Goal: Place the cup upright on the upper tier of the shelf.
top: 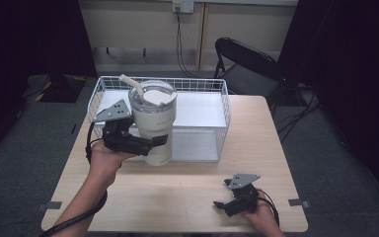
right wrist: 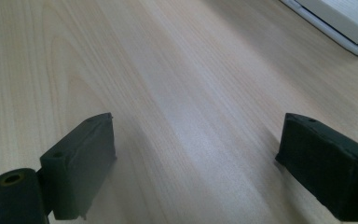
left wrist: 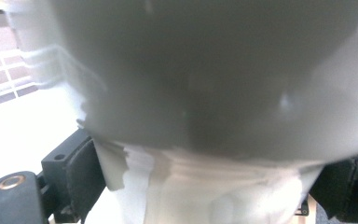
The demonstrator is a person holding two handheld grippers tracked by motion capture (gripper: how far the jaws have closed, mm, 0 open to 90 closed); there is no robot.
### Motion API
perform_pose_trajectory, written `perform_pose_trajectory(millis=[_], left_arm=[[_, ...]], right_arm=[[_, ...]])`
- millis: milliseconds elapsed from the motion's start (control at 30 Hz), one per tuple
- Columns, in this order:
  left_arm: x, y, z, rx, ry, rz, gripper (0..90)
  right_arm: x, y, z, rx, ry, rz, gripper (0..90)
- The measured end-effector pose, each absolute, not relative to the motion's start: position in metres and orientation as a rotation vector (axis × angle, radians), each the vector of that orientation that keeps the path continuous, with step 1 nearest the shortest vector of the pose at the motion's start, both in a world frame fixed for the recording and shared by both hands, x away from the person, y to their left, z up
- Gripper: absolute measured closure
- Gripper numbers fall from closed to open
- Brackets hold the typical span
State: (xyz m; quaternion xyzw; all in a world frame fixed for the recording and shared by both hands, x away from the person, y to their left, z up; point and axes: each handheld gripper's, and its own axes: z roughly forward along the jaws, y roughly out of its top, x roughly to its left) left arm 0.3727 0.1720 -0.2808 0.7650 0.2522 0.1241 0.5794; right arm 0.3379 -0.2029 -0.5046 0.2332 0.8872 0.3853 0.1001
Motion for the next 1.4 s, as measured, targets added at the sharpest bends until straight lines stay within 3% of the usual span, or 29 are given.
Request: perform_pose_trajectory(millis=[1400], left_arm=[[0.409, 0.159, -0.209, 1.787, 0.591, 0.381, 10.6]], right_arm=[[0.338, -0.203, -0.505, 0.689, 2.623, 1.138, 10.2]])
